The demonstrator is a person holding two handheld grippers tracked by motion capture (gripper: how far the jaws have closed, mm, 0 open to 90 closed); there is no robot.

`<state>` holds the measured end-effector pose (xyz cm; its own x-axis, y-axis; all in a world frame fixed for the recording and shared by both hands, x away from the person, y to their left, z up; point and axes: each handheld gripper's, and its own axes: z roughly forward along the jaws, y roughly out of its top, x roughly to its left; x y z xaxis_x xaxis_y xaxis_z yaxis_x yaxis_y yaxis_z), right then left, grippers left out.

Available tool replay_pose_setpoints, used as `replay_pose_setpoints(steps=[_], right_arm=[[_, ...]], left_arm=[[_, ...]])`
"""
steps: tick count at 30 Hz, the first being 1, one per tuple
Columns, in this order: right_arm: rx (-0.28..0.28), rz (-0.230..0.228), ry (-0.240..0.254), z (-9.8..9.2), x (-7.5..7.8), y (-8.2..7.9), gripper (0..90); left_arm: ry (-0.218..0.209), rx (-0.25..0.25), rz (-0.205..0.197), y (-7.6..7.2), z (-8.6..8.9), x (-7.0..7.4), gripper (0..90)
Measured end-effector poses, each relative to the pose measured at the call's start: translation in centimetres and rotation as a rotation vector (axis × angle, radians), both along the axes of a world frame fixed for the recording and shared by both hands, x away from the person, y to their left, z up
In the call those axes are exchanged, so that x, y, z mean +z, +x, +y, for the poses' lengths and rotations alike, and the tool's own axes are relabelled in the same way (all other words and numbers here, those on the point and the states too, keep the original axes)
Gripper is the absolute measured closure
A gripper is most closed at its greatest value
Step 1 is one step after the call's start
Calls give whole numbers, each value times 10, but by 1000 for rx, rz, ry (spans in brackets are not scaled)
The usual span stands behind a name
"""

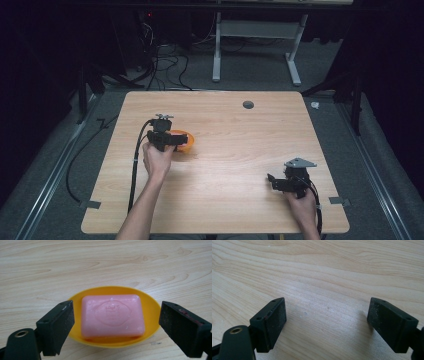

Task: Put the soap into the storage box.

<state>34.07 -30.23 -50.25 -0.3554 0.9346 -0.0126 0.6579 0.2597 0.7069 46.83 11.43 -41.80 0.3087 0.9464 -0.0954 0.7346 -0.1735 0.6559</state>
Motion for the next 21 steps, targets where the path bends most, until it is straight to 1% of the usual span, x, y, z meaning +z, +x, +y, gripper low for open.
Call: replay_pose_setpoints(steps=[2, 3, 4, 7, 8, 11, 14, 17, 18, 19, 20, 21], right_arm=[[0, 0, 0, 0, 0, 0, 163], [0, 0, 0, 0, 0, 0, 163], [0, 0, 0, 0, 0, 0, 164], [0, 0, 0, 0, 0, 0, 163], [0, 0, 0, 0, 0, 0, 164], [0, 0, 0, 0, 0, 0, 163], [0, 0, 0, 0, 0, 0, 164], [0, 0, 0, 0, 0, 0, 163], [0, 0, 0, 0, 0, 0, 164], [0, 0, 0, 0, 0, 0, 164], [0, 0, 0, 0, 0, 0, 164], [0, 0, 0, 0, 0, 0, 164]], left_arm=[[-1, -7, -6, -6, 6, 2, 138], [-1, -7, -6, -6, 6, 2, 139], [-1, -10, -9, -10, 8, 4, 139], [-1, -17, -18, -13, 10, 5, 139], [-8, -22, -29, -17, 12, 7, 139], [-15, -31, -33, -21, 14, 8, 140], [-20, -42, -39, -29, 17, 7, 140], [-13, -45, -42, -32, 18, 8, 141], [-43, -54, -45, -37, 21, 8, 141], [-43, -54, -45, -37, 21, 8, 141], [-43, -58, -55, -41, 22, 9, 142], [-44, -62, -56, -43, 23, 9, 142]])
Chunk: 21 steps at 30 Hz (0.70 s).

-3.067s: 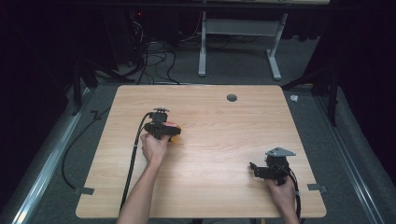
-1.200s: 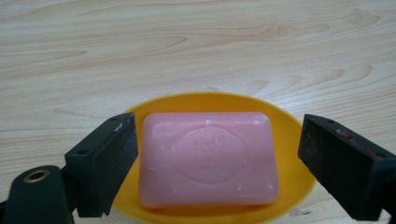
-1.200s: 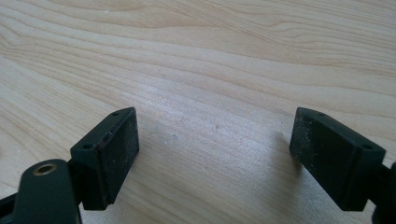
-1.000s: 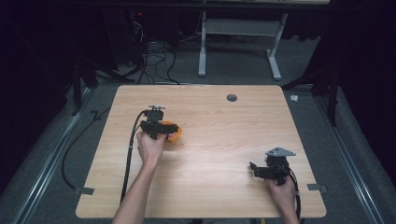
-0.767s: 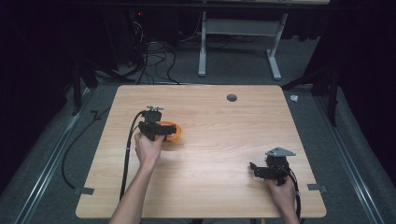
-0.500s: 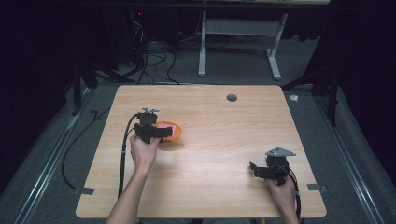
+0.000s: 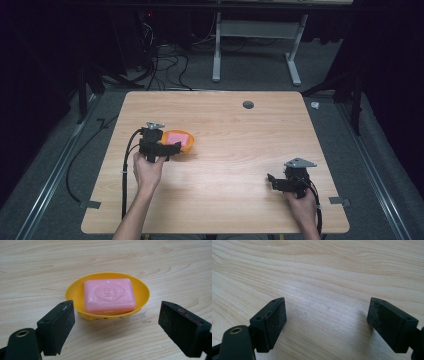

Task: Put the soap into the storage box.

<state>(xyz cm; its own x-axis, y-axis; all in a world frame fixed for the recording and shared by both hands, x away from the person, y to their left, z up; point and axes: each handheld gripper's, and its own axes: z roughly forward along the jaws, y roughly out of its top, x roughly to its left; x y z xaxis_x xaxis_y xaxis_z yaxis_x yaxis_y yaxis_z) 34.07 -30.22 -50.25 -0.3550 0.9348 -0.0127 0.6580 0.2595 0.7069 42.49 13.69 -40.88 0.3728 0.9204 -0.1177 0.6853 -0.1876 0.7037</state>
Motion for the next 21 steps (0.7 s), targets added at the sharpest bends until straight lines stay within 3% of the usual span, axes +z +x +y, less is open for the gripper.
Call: replay_pose_setpoints(steps=[10, 14, 21], right_arm=[[0, 0, 0, 0, 0, 0, 164], [0, 0, 0, 0, 0, 0, 164], [0, 0, 0, 0, 0, 0, 164]], left_arm=[[-10, -34, -14, -17, 3, -4, 143], [-30, -54, -14, -26, 4, -12, 144], [-23, -60, -10, -33, 4, -24, 145]])
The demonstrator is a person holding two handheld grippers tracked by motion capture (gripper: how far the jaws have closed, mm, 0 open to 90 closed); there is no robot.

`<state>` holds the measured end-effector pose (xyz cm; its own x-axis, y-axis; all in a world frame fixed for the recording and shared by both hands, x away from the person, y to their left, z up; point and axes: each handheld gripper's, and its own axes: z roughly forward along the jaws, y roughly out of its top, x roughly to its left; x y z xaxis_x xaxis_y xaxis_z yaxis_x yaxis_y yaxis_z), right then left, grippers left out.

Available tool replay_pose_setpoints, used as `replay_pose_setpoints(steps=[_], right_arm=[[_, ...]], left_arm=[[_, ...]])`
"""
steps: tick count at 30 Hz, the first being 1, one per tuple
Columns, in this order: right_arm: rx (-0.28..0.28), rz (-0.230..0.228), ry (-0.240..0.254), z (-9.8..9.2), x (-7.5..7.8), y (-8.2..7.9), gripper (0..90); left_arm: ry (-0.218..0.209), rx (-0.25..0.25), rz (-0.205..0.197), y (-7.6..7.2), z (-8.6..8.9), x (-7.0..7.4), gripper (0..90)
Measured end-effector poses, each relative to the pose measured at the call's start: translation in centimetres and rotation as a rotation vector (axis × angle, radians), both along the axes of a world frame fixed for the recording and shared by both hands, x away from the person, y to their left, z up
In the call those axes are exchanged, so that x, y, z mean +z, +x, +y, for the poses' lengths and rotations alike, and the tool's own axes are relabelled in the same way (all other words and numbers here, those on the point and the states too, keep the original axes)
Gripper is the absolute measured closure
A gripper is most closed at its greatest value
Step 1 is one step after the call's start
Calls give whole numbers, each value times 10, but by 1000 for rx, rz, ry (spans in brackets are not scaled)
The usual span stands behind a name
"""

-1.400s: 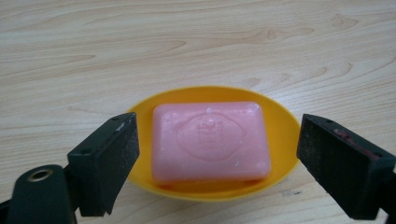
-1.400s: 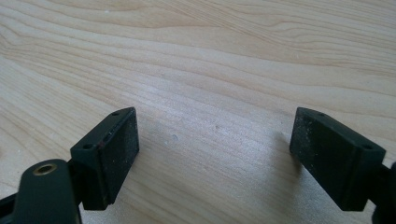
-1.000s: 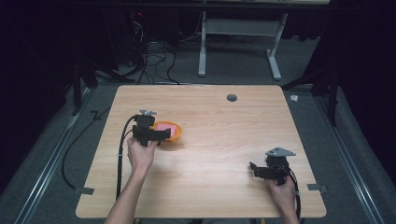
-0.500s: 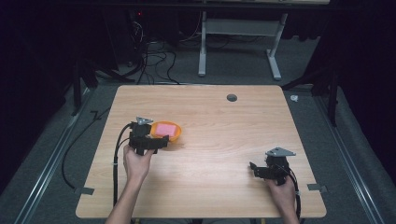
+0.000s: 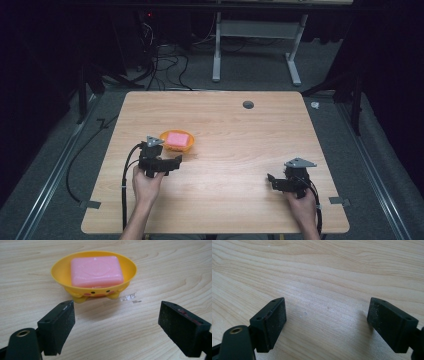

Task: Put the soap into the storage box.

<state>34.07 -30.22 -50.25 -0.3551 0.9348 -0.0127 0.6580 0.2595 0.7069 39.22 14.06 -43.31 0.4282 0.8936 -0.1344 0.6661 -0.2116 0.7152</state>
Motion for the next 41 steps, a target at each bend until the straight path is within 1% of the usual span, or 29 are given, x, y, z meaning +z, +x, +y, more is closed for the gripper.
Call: replay_pose_setpoints(steps=[2, 3, 4, 5, 6, 10, 11, 12, 14, 15, 16, 18, 19, 20, 21, 22, 27, 28, 29, 31, 32, 33, 34, 41], right_arm=[[0, 0, 0, 0, 0, 0, 164], [0, 0, 0, 0, 0, 0, 164], [0, 0, 0, 0, 0, 0, 163], [0, 0, 0, 0, 0, 0, 163], [0, 0, 0, 0, 0, 0, 164], [0, 0, 0, 0, 0, 0, 164], [0, 0, 0, 0, 0, 0, 164], [0, 0, 0, 0, 0, 0, 164], [0, 0, 0, 0, 0, 0, 164], [0, 0, 0, 0, 0, 0, 164], [0, 0, 0, 0, 0, 0, 163], [0, 0, 0, 0, 0, 0, 164], [0, 0, 0, 0, 0, 0, 164], [0, 1, -1, 0, 0, 0, 164], [0, 1, -1, 0, 0, 0, 164], [0, 2, -3, 0, 0, 0, 163], [0, 1, -3, 0, 0, 0, 164], [0, 2, -3, 0, 0, 0, 164], [0, 2, -3, 0, 0, 0, 164], [1, 1, -3, 0, 0, 0, 164], [-1, 3, -1, 0, 0, 0, 163], [-1, 3, -1, 0, 0, 0, 163], [-2, 4, -1, 0, 0, 0, 163], [-1, 2, -1, 0, 0, 0, 163]], left_arm=[[6, -6, -3, -3, 0, -5, 145], [6, -6, -3, -3, 0, -5, 145], [7, -13, -2, -6, 0, -9, 145], [7, -13, -2, -6, 0, -9, 145], [9, -16, -2, -8, 1, -13, 145], [1, -18, 5, -11, 3, -22, 145], [1, -18, 5, -11, 3, -22, 145], [9, -17, 10, -13, 4, -28, 145], [19, -15, 15, -15, 5, -33, 145], [19, -15, 15, -15, 5, -33, 145], [24, -11, 16, -16, 6, -38, 145], [31, -4, 15, -18, 6, -43, 145], [31, -4, 15, -18, 6, -43, 145], [57, -3, 6, -19, 5, -47, 145], [57, -3, 6, -19, 5, -47, 145], [77, -10, -6, -21, 4, -51, 145], [84, -12, -17, -22, 2, -58, 144], [100, -16, -16, -23, 1, -61, 144], [100, -16, -16, -23, 1, -61, 144], [107, -18, -14, -23, 1, -65, 144], [118, -20, -33, -25, 0, -72, 136], [118, -20, -33, -25, 0, -72, 128], [106, -14, -53, -28, 1, -74, 130], [106, -9, -56, -29, 1, -74, 134]])
